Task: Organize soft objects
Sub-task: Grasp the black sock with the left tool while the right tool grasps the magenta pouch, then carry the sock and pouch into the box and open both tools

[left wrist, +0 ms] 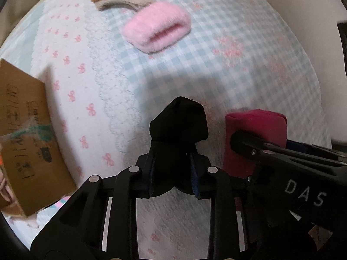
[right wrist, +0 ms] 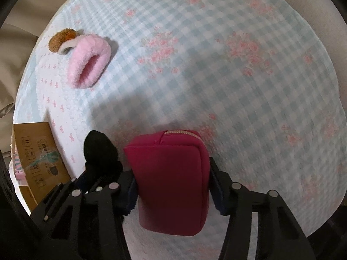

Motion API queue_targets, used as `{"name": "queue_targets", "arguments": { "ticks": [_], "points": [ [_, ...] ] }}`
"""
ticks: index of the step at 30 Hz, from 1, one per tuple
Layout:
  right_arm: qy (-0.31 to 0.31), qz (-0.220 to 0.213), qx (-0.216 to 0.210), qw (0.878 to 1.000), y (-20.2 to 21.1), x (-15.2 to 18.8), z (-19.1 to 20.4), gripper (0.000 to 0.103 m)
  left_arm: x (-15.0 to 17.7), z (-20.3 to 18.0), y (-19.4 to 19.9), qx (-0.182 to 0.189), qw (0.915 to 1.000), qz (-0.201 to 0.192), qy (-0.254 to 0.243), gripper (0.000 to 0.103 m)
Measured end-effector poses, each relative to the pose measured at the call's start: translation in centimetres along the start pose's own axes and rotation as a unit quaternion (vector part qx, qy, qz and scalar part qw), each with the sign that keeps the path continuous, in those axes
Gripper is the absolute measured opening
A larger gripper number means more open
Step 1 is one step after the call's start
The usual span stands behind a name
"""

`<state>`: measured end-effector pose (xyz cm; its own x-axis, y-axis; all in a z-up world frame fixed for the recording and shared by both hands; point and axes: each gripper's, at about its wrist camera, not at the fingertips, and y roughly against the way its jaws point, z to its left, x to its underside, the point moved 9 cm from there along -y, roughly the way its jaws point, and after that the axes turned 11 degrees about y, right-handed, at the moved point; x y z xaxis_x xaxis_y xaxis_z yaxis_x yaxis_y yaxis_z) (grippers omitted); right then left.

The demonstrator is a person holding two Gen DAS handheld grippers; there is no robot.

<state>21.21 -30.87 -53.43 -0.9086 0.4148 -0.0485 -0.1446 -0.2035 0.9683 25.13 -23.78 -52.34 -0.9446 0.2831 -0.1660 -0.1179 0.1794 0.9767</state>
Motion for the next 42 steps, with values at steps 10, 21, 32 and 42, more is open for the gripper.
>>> {"name": "queue_targets", "arguments": {
  "ticks": [10, 21, 32, 42],
  "points": [
    [0.023, -0.054, -0.018, 0.998, 6.4, 0.5, 1.1, 0.048, -0.5, 0.3, 6.3, 0.002, 0.9988, -0.048, 0.013, 0.022],
    [0.084, -0.131, -0.028, 0.987, 15.8, 1.9, 4.5, 0.048, 0.4, 1.3, 17.0, 0.014, 0.99, -0.126, 0.063, 0.023],
    [0.181, -0.189, -0.049, 0.964, 24.0, 3.3, 11.5, 0.048, 2.0, 6.0, 27.8, 0.013, 0.9707, -0.201, 0.131, 0.023],
    [0.254, -0.213, -0.071, 0.941, 26.4, 4.6, 21.4, 0.048, 3.4, 15.1, 33.8, 0.008, 0.9522, -0.239, 0.189, 0.023]
  ]
}}
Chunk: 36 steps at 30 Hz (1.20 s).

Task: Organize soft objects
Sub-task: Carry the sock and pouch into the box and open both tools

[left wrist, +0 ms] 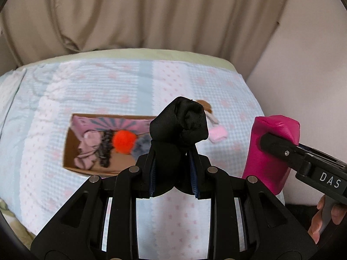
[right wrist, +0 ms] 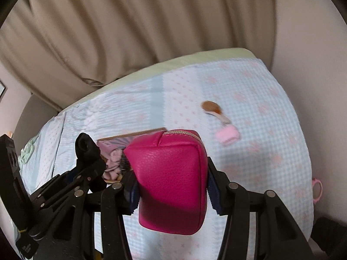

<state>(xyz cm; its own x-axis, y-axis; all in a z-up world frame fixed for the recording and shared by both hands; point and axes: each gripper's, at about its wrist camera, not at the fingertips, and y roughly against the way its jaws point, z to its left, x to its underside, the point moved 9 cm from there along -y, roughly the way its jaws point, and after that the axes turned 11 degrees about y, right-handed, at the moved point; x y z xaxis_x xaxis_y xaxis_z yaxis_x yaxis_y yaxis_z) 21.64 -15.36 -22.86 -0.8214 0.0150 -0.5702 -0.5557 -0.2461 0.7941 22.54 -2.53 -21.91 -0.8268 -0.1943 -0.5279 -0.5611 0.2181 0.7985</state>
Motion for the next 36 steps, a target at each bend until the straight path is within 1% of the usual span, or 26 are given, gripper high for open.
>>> {"name": "queue_targets", "arguments": {
  "ticks": [5, 9, 13, 18, 21, 28, 31, 36],
  "points": [
    [0.017, 0.007, -0.009, 1.0, -2.5, -1.4, 5.0, 0.048, -1.9, 6.0, 0.3, -0.008, 0.9998, 0.002, 0.018, 0.023],
    [0.029, 0.022, -0.013, 0.999, -5.3, -1.8, 8.7, 0.048, -3.1, 11.0, -0.5, -0.012, 0.9993, 0.011, 0.035, 0.023],
    [0.035, 0.041, -0.014, 0.998, -9.0, -2.1, 12.3, 0.048, -3.9, 15.2, -2.4, -0.017, 0.9987, 0.027, 0.04, 0.023],
    [0.044, 0.072, -0.016, 0.996, -13.9, -2.2, 15.1, 0.048, -4.5, 19.8, -5.8, -0.026, 0.997, 0.055, 0.048, 0.023],
    [0.045, 0.092, -0.019, 0.995, -16.7, -2.1, 15.8, 0.048, -4.5, 22.2, -8.5, -0.037, 0.9949, 0.077, 0.053, 0.023],
    [0.046, 0.151, -0.028, 0.987, -23.2, -0.9, 16.1, 0.048, -4.0, 25.5, -13.8, -0.062, 0.9893, 0.112, 0.071, 0.023],
    [0.053, 0.178, -0.031, 0.982, -25.6, -0.1, 15.9, 0.048, -3.4, 26.3, -16.1, -0.07, 0.9863, 0.123, 0.085, 0.023],
    [0.044, 0.212, -0.035, 0.976, -28.7, 1.2, 14.9, 0.048, -1.7, 26.7, -19.7, -0.084, 0.9802, 0.153, 0.094, 0.023]
  ]
}}
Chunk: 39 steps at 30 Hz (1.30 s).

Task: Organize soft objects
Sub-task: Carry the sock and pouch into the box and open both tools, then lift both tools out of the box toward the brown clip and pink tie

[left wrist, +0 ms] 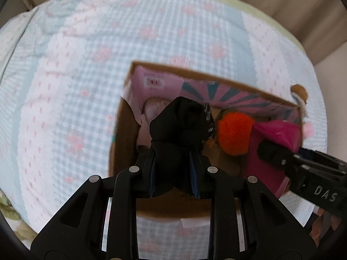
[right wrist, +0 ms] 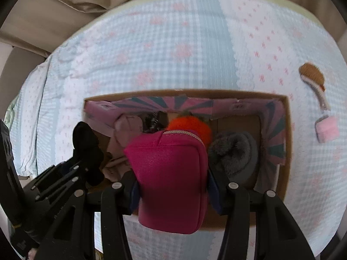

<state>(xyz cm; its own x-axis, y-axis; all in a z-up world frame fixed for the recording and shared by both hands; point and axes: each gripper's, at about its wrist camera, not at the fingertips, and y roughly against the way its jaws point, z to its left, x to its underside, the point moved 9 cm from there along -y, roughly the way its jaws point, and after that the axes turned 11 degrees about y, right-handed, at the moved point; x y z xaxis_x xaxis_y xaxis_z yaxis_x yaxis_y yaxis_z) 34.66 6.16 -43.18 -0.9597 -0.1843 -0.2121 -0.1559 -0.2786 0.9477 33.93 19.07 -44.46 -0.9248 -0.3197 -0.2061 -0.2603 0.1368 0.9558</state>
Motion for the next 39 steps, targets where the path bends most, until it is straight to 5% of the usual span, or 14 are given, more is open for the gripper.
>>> {"name": "queue_targets", "arguments": {
  "ticks": [8, 10, 11, 12, 23, 39],
  "points": [
    [-0.001, 0.027, -0.005, 1.0, -1.5, -0.1, -0.9, 0.049, 1.3, -0.8, -3.2, -0.025, 0.999, 0.033, -0.016, 0.024],
    [0.006, 0.036, 0.005, 0.999, -1.5, -0.1, -1.2, 0.058, 1.5, -1.3, -3.2, -0.034, 0.9984, 0.031, -0.034, 0.054],
    [0.01, 0.035, 0.017, 0.999, -1.3, -0.2, -1.4, 0.079, 1.5, -1.4, -3.2, -0.041, 0.9978, 0.03, -0.043, 0.097],
    [0.016, 0.026, 0.023, 0.999, -0.9, -0.4, -1.5, 0.103, 1.6, -1.5, -3.1, -0.049, 0.9971, 0.028, -0.051, 0.103],
    [0.01, 0.006, 0.016, 1.0, 1.0, 0.0, -2.0, 0.103, 1.9, -2.1, -1.3, -0.038, 0.9966, 0.009, -0.072, 0.103],
    [0.005, -0.063, 0.028, 0.998, 8.2, 3.2, 0.4, 0.103, 4.4, -1.1, 6.6, -0.005, 0.9964, -0.032, -0.078, 0.103]
  ]
}}
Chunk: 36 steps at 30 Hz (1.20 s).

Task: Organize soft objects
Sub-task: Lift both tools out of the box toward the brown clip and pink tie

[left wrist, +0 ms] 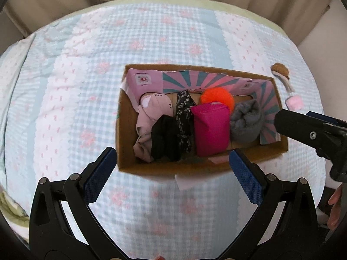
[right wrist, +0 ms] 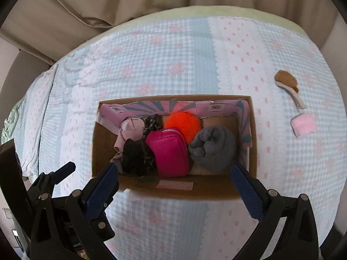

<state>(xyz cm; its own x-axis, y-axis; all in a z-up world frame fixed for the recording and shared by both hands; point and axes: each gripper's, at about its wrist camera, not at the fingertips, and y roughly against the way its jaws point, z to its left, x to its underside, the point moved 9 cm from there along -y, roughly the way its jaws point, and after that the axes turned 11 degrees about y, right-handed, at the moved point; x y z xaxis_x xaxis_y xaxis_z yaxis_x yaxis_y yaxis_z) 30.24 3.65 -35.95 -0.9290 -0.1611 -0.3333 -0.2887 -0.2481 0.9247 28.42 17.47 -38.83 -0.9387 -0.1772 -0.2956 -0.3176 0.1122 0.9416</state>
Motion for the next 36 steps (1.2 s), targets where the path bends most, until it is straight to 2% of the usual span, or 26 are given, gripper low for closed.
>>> {"name": "queue_targets", "arguments": {
  "ticks": [11, 16, 20, 25, 30, 36],
  "points": [
    [0.004, -0.05, 0.017, 0.999, 7.2, 1.9, 1.1, 0.103, 1.4, 0.3, 6.1, 0.012, 0.9995, -0.028, -0.004, 0.103],
    [0.009, -0.072, 0.029, 0.997, 10.6, 2.7, 0.8, 0.103, 1.5, -0.8, 9.2, 0.012, 0.9984, -0.052, -0.02, 0.103],
    [0.019, -0.104, 0.051, 0.993, 13.9, 3.6, -0.1, 0.103, 1.5, -2.7, 12.1, 0.029, 0.9965, -0.077, -0.014, 0.103],
    [0.011, -0.133, 0.053, 0.99, 16.8, 5.3, -3.5, 0.103, 2.0, -6.1, 14.5, 0.033, 0.994, -0.103, -0.016, 0.103],
    [0.006, -0.149, 0.054, 0.987, 18.8, 6.8, -9.0, 0.103, 2.8, -10.8, 15.9, 0.034, 0.9923, -0.119, -0.011, 0.103],
    [0.007, -0.151, 0.054, 0.987, 19.9, 7.6, -16.5, 0.103, 3.2, -17.3, 15.6, 0.037, 0.9915, -0.124, -0.008, 0.103]
  ]
}}
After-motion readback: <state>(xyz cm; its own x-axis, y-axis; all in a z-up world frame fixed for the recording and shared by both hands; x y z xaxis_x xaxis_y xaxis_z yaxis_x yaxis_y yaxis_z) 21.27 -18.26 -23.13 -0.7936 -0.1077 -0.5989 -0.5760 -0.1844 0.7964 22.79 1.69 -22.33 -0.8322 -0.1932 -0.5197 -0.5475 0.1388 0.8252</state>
